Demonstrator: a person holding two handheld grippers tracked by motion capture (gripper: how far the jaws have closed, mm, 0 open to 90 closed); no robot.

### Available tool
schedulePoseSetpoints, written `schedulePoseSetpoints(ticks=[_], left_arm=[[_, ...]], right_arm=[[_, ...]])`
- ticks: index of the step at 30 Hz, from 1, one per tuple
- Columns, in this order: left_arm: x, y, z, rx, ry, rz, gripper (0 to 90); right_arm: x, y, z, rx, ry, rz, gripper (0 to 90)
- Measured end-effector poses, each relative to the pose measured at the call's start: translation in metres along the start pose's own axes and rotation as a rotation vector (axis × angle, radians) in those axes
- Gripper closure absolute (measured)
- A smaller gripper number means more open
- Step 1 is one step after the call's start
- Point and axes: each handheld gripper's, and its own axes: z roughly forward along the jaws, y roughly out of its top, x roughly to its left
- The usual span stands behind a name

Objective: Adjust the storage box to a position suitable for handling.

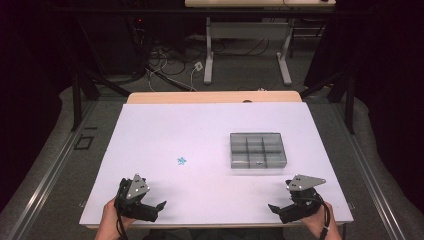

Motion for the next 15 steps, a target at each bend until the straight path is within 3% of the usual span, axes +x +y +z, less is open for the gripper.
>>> schedulePoseSetpoints(ticks=[15], left_arm=[[0.0005, 0.0001, 0.0013, -0.008, -0.008, -0.008, 0.0]], right_arm=[[-0.008, 0.0063, 0.0032, -0.003, -0.007, 0.032, 0.0]])
